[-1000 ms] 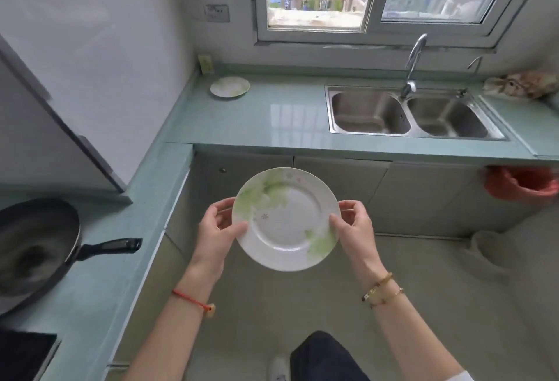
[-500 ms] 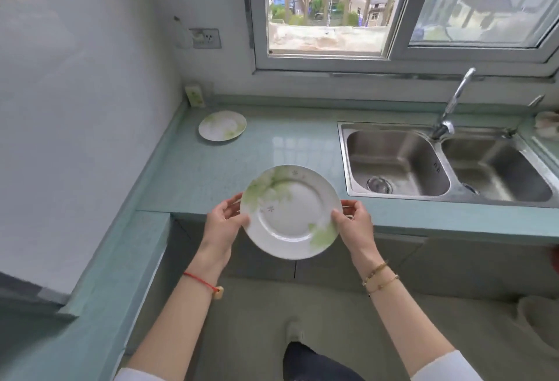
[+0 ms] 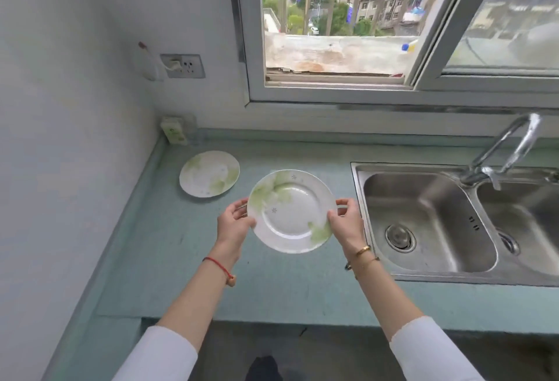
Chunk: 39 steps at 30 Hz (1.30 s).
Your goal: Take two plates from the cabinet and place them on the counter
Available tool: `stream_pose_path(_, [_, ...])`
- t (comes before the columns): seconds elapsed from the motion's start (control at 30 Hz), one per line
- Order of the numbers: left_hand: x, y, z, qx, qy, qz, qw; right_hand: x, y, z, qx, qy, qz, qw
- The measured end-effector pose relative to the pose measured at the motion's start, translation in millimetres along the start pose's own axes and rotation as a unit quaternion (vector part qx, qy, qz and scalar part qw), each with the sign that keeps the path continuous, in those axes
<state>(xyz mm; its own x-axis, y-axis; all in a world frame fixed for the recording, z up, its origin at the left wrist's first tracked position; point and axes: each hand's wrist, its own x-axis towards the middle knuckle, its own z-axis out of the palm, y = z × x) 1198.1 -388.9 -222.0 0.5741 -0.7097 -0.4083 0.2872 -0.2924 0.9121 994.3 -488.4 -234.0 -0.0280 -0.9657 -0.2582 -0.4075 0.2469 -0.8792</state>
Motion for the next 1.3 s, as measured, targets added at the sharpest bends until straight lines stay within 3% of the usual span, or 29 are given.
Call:
stream_pose_path(0.4, [152.8, -7.1, 31.0, 0.065, -0.025, -0.058, 0.996, 119.4, -4.2, 71.4, -0.065, 0.030, 0.090, 0.993])
stream_pose_path(0.63, [217.0, -14.2, 59.2, 0.090, -0.052, -0.095, 0.990, 176.2, 5.8, 81.9, -0.088, 0.007, 0.125, 0.988])
stream_pose_path(1.3, [254.8, -21.2, 76.9, 0.109, -0.078, -0.143, 0.981, 219.5, 11.4, 97.4, -0.080, -0.029, 0.141, 0.986])
